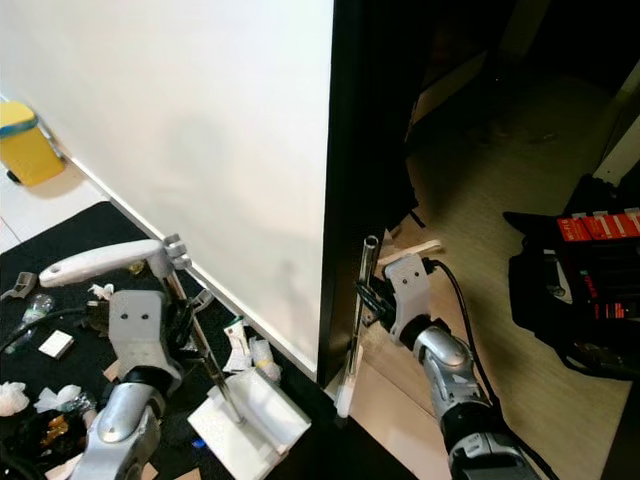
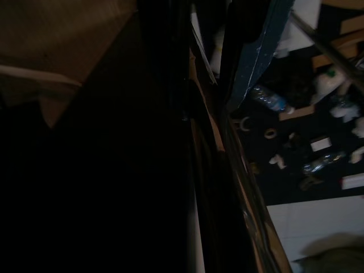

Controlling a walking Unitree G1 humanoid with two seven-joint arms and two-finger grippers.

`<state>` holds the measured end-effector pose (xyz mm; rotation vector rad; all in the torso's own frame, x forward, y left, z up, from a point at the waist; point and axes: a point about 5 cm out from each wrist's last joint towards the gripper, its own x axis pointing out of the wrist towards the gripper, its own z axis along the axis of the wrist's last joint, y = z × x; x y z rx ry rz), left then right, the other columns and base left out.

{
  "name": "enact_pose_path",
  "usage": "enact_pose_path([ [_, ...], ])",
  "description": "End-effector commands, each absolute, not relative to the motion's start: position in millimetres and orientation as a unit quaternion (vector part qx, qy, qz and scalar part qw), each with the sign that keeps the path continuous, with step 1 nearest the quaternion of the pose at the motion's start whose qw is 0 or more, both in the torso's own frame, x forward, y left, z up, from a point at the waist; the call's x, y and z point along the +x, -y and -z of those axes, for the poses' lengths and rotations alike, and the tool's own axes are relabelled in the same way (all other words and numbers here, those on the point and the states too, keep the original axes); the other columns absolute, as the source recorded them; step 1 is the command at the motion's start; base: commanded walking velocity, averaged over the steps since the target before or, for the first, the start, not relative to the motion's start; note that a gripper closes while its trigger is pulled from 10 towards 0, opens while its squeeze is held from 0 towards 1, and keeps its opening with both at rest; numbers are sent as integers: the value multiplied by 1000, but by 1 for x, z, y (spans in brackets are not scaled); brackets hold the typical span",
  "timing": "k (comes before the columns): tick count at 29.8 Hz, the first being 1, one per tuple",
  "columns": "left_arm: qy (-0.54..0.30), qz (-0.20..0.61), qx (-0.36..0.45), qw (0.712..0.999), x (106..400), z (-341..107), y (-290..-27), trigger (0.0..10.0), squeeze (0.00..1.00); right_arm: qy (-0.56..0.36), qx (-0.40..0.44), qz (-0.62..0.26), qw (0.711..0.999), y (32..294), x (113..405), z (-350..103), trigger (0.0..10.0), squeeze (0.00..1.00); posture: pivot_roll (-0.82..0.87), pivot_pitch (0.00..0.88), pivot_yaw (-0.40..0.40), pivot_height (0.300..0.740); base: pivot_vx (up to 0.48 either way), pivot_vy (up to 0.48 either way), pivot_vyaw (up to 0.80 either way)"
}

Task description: Sweep floor

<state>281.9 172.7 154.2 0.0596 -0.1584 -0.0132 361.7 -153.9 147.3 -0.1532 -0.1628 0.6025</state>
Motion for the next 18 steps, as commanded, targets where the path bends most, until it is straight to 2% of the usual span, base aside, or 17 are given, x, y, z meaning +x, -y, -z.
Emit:
enact_pose_path([
  [1, 96, 14, 25, 995, 282, -158, -171, 10000, 0, 75, -88, -300, 947, 158, 358, -142, 10000, 0, 141, 208, 9, 740, 0, 0, 0],
  [9, 100, 40, 21, 994, 288, -162, -165, 10000, 0, 70, -53, -295, 951, 148, 359, -139, 10000, 0, 136, 186, 17, 740, 0, 0, 0],
  [13, 97, 56, 21, 994, 287, -161, -163, 10000, 0, 73, -63, -313, 945, 144, 358, -143, 10000, 0, 132, 182, 17, 740, 0, 0, 0],
  [14, 91, 72, 22, 993, 286, -158, -160, 10000, 0, 60, -90, -330, 938, 143, 356, -138, 10000, 0, 128, 184, 11, 740, 0, 0, 0],
  [18, 70, 100, 24, 992, 281, -146, -155, 10000, 0, 26, -87, -316, 944, 156, 354, -125, 10000, 0, 105, 194, -1, 740, 0, 0, 0],
])
